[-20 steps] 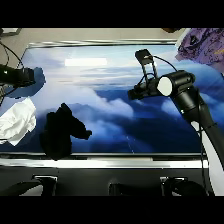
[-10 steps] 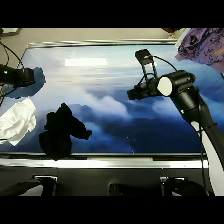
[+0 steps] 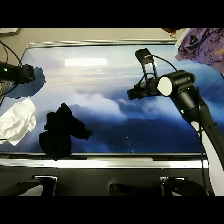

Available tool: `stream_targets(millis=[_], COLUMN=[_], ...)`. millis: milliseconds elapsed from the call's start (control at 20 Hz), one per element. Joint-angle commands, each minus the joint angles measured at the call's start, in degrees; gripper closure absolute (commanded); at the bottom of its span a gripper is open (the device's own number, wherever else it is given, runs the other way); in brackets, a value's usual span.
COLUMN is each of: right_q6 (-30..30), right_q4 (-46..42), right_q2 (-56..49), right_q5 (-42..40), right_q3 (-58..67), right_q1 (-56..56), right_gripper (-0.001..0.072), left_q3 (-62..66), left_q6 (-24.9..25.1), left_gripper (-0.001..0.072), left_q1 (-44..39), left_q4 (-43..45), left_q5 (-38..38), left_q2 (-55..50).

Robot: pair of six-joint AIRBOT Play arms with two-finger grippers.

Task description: Fold the clothes and pants, and hang the long-sleeved shirts on hangers.

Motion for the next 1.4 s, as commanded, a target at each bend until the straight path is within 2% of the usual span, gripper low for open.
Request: stream_targets(millis=[0,50,150,200,300,450,650,750,800,850,900,1000,1100,1350], right_q6=[0.1,0.1,0.1,0.1,0.1,0.5,0.7,0.8,1.7,2.6,2.7,2.7,3.6,7.3], right_q4=[0.5,0.6,0.6,0.6,0.6,0.6,0.6,0.7,0.7,0.7,0.6,0.0,-3.4,-17.8], right_q2=[0.0,0.0,0.0,0.0,0.0,0.0,0.0,0.0,0.0,0.0,0.0,0.1,1.2,7.8], right_q5=[0.0,0.8,2.8,3.9,6.3,10.0,11.5,11.5,11.5,11.5,11.8,13.2,14.7,16.7], right_q3=[0.0,0.0,0.0,0.0,0.0,0.0,0.0,0.0,0.0,0.0,0.0,0.0,0.0,0.0], right_q1=[0.0,0.0,0.0,0.0,0.0,0.0,0.0,0.0,0.0,0.0,0.0,0.0,0.0,0.0], right_gripper=[0.0683,0.0683,0.0683,0.0683,0.0682,0.0681,0.0681,0.0680,0.0680,0.0680,0.0680,0.0624,0.0624,0.0624], left_q3=[-0.1,-0.3,-4.9,-10.5,-25.8,-42.8,-50.5,-51.0,-51.0,-51.0,-50.6,-48.5,-45.5,-36.6], left_q6=[0.0,-0.5,-1.0,-3.1,-6.1,-6.5,-6.5,-6.4,-5.7,-3.3,-1.0,3.0,3.0,-3.8], left_gripper=[0.0244,-0.0013,-0.0013,-0.0013,-0.0013,-0.0013,-0.0013,-0.0009,0.0176,0.0691,0.0691,0.0691,0.0692,0.0694], left_q1=[0.0,0.0,0.2,0.8,2.5,2.7,2.5,2.2,2.0,1.9,1.6,-0.4,-4.5,-17.4], left_q4=[0.3,0.8,7.1,8.6,8.2,5.6,-1.1,-3.6,-4.9,-7.4,-11.2,-18.6,-22.3,-22.6], left_q5=[-1.8,-5.0,-10.3,-8.9,-0.5,11.2,22.3,24.0,23.9,23.8,24.3,25.1,27.3,33.1], left_q2=[-0.6,-1.1,-1.4,-0.1,4.6,9.9,9.3,7.8,7.0,6.8,6.8,6.8,6.8,2.8])
